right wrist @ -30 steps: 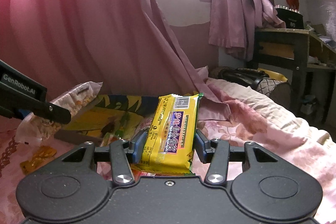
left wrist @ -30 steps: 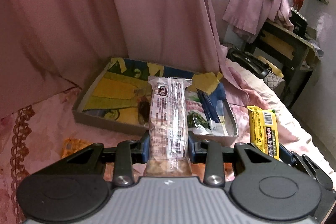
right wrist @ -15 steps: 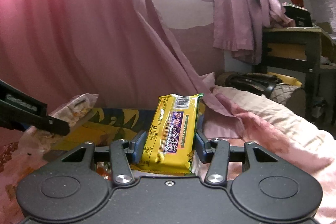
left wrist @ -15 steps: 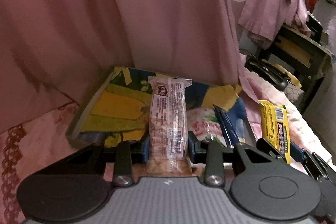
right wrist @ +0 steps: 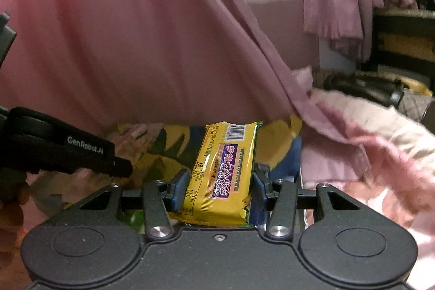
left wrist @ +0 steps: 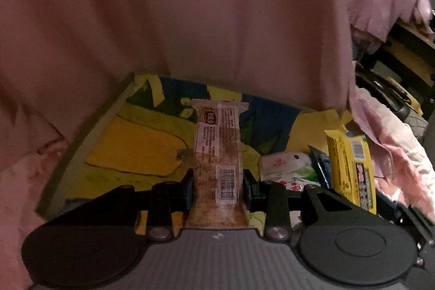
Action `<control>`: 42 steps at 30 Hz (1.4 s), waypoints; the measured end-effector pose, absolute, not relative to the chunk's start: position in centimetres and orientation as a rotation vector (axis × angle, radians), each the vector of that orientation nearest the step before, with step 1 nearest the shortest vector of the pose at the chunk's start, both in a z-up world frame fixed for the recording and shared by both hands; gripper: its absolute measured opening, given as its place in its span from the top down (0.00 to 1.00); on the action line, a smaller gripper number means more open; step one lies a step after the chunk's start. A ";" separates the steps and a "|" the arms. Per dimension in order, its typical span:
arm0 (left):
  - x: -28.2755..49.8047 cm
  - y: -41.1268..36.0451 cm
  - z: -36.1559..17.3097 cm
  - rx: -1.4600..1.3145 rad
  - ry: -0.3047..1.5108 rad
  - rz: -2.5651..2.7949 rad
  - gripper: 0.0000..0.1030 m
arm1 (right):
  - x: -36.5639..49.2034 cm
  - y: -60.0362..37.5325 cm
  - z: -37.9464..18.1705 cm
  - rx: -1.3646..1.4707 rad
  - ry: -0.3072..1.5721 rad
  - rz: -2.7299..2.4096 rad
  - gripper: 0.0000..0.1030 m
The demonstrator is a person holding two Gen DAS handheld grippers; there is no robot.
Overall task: Organize snacks
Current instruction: 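Carry the wafer bar and cracker pack into the tray and release both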
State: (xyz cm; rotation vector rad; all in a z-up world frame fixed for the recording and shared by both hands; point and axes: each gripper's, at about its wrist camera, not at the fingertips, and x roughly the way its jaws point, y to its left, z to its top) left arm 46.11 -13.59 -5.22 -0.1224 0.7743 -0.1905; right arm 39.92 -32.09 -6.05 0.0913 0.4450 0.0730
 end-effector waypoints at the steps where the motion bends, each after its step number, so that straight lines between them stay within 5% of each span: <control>1: 46.2 -13.8 -5.4 -0.123 0.776 -0.185 0.63 | 40.1 -32.3 -6.4 0.103 0.459 0.069 0.51; 24: 46.4 -15.2 -6.9 -0.097 0.791 -0.143 0.60 | 40.9 -34.1 -8.1 0.171 0.514 0.054 0.47; 34: 44.3 -14.6 -4.3 -0.107 0.736 -0.100 0.22 | 38.7 -35.1 -5.4 0.173 0.459 0.027 0.30; 42: 39.9 -13.2 -1.0 -0.132 0.652 -0.049 0.03 | 34.5 -36.1 -2.3 0.219 0.435 0.009 0.11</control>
